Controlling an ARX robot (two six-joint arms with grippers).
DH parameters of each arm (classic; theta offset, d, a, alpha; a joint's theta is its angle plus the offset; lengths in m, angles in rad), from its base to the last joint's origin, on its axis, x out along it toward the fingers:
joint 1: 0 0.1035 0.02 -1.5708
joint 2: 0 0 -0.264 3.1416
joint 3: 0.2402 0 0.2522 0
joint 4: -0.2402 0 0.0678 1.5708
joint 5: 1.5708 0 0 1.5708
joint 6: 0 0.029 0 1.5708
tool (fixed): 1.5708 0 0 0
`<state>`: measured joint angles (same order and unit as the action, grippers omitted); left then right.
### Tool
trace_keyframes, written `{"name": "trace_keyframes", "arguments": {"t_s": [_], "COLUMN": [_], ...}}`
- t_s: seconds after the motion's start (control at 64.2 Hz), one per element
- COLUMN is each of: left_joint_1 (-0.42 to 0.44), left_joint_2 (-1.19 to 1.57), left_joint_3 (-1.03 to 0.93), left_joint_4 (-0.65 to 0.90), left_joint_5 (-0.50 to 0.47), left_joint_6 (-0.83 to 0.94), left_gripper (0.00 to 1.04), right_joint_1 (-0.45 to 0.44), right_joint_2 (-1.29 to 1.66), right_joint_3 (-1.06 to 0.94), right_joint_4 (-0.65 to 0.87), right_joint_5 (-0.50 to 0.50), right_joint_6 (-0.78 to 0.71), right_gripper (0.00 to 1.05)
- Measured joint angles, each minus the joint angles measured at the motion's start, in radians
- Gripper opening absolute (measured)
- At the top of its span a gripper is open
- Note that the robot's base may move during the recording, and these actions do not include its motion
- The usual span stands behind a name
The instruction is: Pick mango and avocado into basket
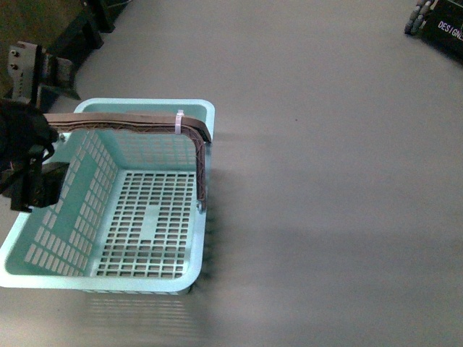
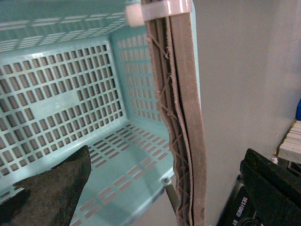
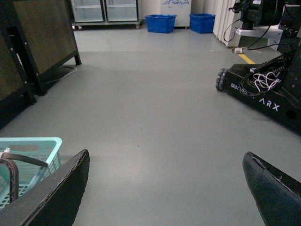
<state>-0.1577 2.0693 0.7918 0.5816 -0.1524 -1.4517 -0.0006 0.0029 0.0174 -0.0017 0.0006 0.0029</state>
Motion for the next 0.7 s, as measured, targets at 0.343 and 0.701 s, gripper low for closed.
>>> {"name": "trace_keyframes", "arguments": {"t_s": [0.343, 0.701], "left_joint_1": [-0.040, -0.053], "left_joint_2": [0.200, 0.274], "left_joint_3": [0.230, 0.352], "left_joint_4": [0.006, -0.041], "left_joint_5": [-0.011, -0.033], "left_joint_6": [-0.021, -0.023], "left_gripper": [0.96, 0.89], "right_joint_1": [0.000, 0.000], "right_joint_2": [0.000, 0.000], "right_joint_3": [0.000, 0.000], "right_joint_4": [0.000, 0.000], "right_joint_5": [0.000, 0.000], "right_joint_6": [0.000, 0.000], "right_gripper": [0.96, 0.96]}}
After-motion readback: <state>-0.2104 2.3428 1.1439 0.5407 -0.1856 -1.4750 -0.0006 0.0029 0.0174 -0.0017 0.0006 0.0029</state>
